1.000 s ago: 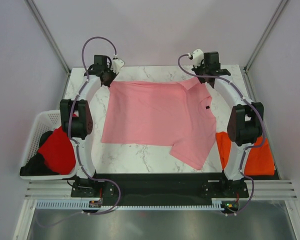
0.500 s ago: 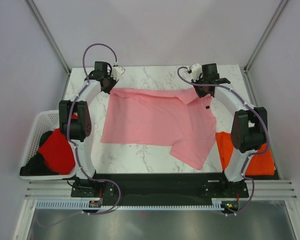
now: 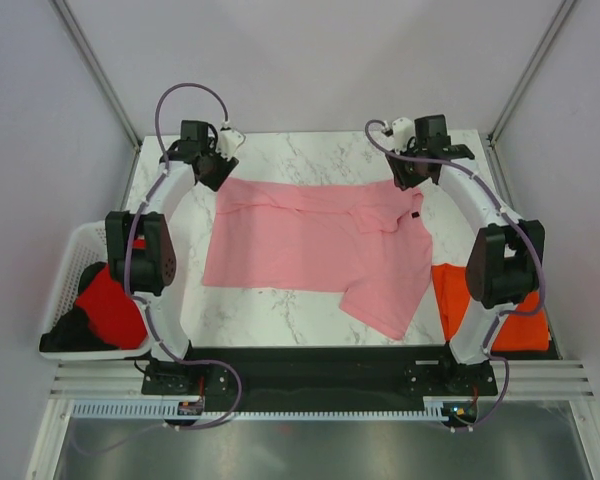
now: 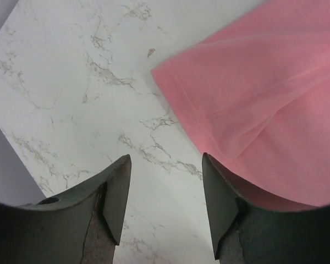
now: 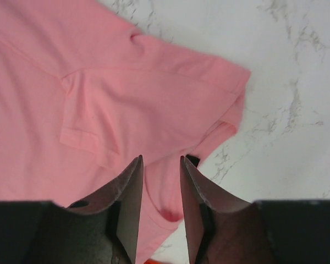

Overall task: Fold and stack the t-shirts
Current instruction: Fold the tshirt

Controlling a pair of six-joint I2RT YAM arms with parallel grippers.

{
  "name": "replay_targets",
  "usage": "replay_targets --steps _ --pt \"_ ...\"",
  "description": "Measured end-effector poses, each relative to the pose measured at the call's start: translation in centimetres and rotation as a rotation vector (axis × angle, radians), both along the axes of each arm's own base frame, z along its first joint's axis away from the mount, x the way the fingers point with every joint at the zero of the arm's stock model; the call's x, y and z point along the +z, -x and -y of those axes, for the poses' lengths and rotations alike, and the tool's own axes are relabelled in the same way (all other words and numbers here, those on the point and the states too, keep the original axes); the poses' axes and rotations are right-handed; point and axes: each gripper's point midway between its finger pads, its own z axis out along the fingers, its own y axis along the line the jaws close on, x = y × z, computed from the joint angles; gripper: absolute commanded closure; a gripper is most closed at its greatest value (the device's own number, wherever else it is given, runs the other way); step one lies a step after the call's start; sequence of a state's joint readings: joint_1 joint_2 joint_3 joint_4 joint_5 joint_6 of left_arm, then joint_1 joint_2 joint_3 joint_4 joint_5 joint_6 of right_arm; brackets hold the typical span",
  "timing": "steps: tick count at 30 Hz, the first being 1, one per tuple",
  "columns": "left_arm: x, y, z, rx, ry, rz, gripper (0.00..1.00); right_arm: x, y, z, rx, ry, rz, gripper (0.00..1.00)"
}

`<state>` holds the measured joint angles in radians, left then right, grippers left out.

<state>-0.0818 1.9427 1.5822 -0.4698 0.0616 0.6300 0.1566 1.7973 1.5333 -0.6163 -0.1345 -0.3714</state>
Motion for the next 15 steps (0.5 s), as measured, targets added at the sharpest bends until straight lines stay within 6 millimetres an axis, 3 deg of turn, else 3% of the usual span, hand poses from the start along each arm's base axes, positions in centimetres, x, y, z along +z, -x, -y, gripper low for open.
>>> replay_targets --steps 4,8,11,15 --pt "2.4 -2.0 0.1 0.006 0.006 0.037 0.4 1.4 -4.3 1.6 -0.066 -0.028 0.057 0.59" --pt "3.7 -5.5 0.1 0.046 0.038 0.062 0.41 0.4 -7.6 3.5 -0.119 -0.032 0.066 0.58" --pt "1.9 -6.9 -0.2 0.083 0.085 0.006 0.39 -1.8 -9.4 4.7 -0.151 -0.031 0.04 0.57" --pt "-1.6 -6.5 -0.7 0.131 0.174 -0.117 0.35 -5.1 -10.0 5.8 -0.175 -0.031 -0.019 0.57"
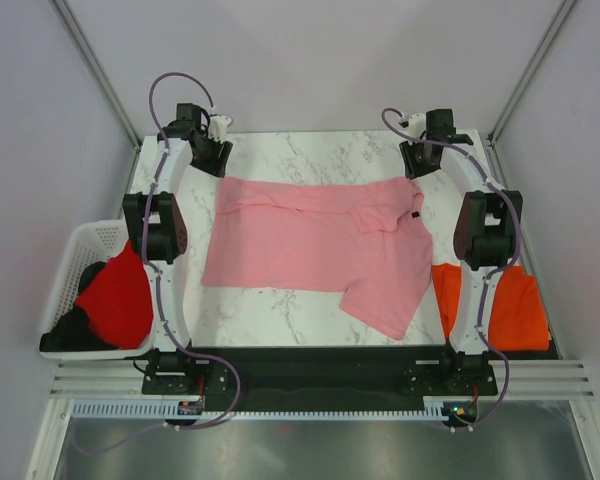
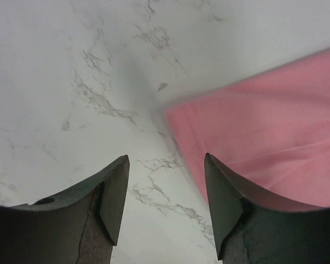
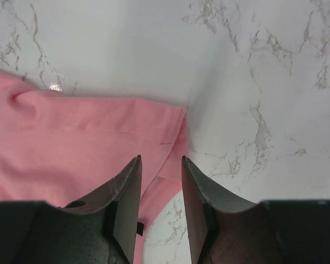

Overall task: Fold and stack the t-shirts
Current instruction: Fold the tshirt

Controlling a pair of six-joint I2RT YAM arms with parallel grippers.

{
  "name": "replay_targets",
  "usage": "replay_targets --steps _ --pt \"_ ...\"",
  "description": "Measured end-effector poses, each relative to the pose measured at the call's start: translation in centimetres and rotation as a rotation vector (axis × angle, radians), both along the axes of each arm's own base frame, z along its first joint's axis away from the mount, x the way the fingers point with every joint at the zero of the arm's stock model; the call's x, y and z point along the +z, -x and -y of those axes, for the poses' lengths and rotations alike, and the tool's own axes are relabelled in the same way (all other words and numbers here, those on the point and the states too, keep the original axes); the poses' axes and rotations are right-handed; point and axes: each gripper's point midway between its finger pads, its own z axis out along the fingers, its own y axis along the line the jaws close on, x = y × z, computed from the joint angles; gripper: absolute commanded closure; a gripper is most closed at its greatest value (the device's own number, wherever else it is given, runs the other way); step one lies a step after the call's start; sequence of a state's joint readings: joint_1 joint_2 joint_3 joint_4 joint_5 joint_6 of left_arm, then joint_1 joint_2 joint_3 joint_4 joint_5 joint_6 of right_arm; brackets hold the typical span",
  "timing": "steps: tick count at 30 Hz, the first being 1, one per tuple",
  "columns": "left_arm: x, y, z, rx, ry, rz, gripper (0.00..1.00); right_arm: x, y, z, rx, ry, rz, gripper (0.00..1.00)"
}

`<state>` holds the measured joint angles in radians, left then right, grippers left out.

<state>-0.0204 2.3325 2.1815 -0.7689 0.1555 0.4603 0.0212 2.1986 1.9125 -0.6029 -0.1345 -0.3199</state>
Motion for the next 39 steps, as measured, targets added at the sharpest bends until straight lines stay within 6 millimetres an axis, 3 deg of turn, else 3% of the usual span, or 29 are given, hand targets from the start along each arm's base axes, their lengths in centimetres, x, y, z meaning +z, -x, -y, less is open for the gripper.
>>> replay_targets --steps 4,13,19,23,33,39 --pt "-2.6 2.1 -0.8 0.037 0.102 -0.127 0.35 -1.9 -0.1 0.4 -0.009 -0.016 -0.039 0.57" --pt "-3.0 3.0 -1.6 0.077 0.174 -0.175 0.36 -2.6 -2.4 1.7 -0.034 -0.05 -0.016 0.55" --pt "-3.4 2.5 -1.0 0.077 0.208 -0.177 0.32 -5.1 -3.1 1.5 -0.034 -0.075 -0.043 0.57" --pt "-4.1 2.2 -0.8 0.087 0.221 -0.187 0.32 -7.0 -2.9 1.2 -0.033 -0.089 -0.078 0.63" --pt "-6.1 0.4 -0.9 0.134 0.238 -0.179 0.31 -7.1 -3.1 1.1 -0.032 -0.103 -0.072 0.7" --pt "-7.4 -0.3 -0.4 0.143 0.247 -0.182 0.37 -7.1 -3.2 1.1 -0.031 -0.103 -0.071 0.72"
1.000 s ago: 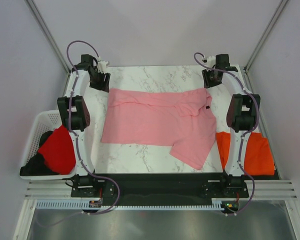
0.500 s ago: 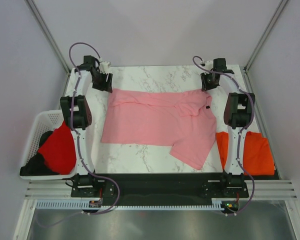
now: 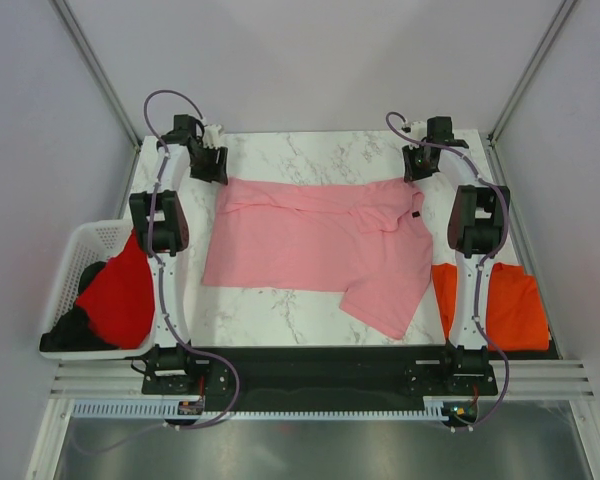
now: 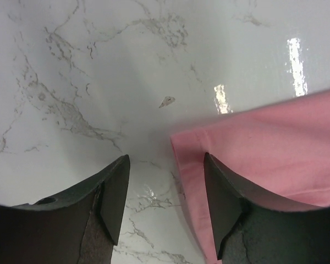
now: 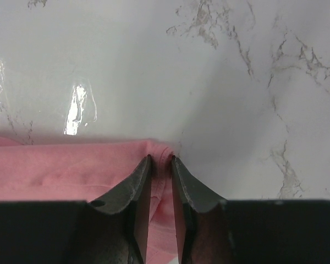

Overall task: Fold and stack the t-shirts
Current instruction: Fold the tshirt

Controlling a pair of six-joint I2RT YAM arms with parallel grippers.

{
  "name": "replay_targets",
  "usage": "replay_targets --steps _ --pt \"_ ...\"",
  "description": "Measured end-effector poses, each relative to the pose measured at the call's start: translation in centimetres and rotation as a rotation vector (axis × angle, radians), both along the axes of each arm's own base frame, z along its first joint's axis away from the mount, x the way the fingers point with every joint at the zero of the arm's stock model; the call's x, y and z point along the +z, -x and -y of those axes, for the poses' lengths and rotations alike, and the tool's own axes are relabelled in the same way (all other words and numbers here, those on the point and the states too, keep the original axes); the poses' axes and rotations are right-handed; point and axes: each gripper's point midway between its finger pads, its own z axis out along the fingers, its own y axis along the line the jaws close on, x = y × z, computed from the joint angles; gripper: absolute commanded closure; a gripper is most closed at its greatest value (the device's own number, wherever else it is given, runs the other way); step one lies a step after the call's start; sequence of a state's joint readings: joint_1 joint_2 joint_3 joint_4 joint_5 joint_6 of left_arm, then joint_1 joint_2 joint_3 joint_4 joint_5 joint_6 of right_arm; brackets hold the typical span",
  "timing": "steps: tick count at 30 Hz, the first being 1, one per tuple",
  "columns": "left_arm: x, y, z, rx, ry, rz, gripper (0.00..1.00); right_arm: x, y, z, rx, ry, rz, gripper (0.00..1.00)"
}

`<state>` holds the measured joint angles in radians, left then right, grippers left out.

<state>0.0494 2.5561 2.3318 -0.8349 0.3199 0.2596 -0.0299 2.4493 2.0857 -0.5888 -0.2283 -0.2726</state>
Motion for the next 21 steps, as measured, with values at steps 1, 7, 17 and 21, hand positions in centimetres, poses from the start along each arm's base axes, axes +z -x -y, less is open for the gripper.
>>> replay_targets --steps 1,7,17,21 --pt "0.0 -0.1 0.2 -0.002 -0.001 0.003 0.41 0.0 0.0 0.0 0.0 0.0 0.0 0.73" --pt "-0.1 -0.5 1.3 -0.02 0.008 0.014 0.55 0.0 0.0 0.0 0.001 -0.001 0.001 0.8" --pt "-0.2 -0.3 2.0 -0.032 0.03 0.003 0.98 0.0 -0.1 -0.1 0.005 -0.004 0.004 1.0" --pt "-0.2 -0.2 2.0 -0.033 0.031 0.002 0.98 0.1 -0.1 -0.2 0.009 -0.009 0.006 1.0"
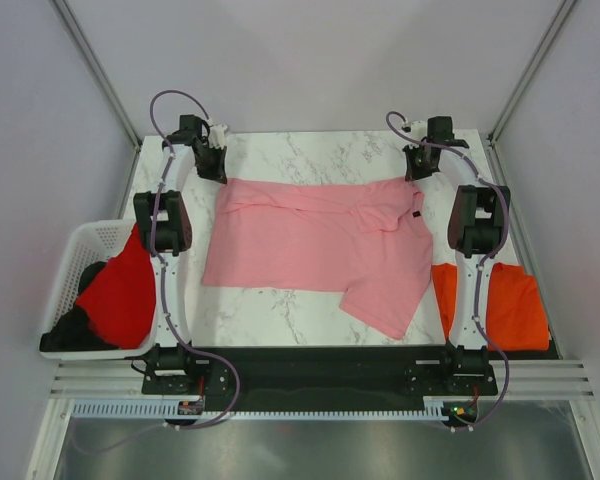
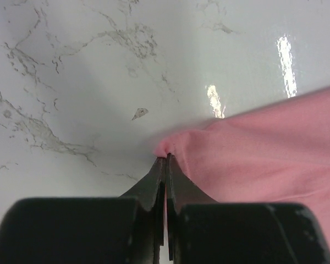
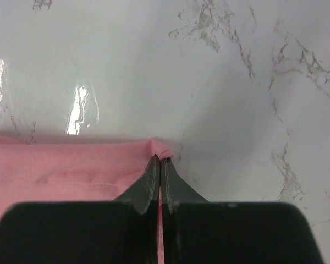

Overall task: Fold and stack the t-shirts
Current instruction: Fold the tshirt

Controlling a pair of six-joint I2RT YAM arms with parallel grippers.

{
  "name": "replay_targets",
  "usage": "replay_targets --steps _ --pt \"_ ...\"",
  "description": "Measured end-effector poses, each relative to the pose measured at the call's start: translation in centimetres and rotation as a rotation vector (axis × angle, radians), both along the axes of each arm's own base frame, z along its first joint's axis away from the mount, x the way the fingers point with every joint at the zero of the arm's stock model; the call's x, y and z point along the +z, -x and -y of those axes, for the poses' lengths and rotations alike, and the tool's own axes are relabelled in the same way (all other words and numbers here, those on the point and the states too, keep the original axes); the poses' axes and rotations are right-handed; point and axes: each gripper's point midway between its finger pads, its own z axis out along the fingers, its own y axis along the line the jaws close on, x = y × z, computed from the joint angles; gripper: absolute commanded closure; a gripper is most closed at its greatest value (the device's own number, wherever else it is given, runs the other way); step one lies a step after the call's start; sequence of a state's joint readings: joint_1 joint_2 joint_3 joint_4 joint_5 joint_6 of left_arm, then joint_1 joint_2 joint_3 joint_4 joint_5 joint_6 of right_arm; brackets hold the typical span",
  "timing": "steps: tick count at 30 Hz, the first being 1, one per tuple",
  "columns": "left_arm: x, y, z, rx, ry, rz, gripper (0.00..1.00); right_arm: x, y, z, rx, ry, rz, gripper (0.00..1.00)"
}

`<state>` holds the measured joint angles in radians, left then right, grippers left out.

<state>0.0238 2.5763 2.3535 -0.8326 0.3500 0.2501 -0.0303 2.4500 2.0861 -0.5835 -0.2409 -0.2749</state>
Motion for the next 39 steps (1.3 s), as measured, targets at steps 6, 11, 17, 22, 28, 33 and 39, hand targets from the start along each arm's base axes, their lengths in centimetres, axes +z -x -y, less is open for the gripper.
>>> replay_targets --steps 6,11,17,22,28,33,39 --pt "2.0 -0.1 0.1 -0.005 0.013 0.03 0.98 0.4 -0.1 0.1 0.003 0.006 0.007 1.0" --pt "8.2 -0.4 0.1 -0.016 0.05 0.137 0.98 3.5 -0.2 0.3 0.003 0.013 0.052 1.0" --pt "16.4 0.6 0.0 -0.028 0.098 0.271 0.98 10.2 -0.5 0.6 -0.004 0.015 0.173 1.0" --pt "20.6 2.0 -0.1 -0.042 0.128 0.336 0.98 15.8 0.1 0.4 0.002 0.011 0.268 1.0" --pt "24.9 4.2 -0.9 -0.038 0.13 0.402 0.98 23.9 2.8 0.1 0.017 0.007 0.403 1.0" --pt "28.8 7.7 -1.3 -0.045 0.119 0.466 0.98 31.6 7.0 -0.1 0.033 0.023 0.548 1.0" --pt "34.2 12.5 -1.7 -0.062 0.065 0.595 0.98 38.4 12.3 -0.8 0.083 0.033 0.693 1.0"
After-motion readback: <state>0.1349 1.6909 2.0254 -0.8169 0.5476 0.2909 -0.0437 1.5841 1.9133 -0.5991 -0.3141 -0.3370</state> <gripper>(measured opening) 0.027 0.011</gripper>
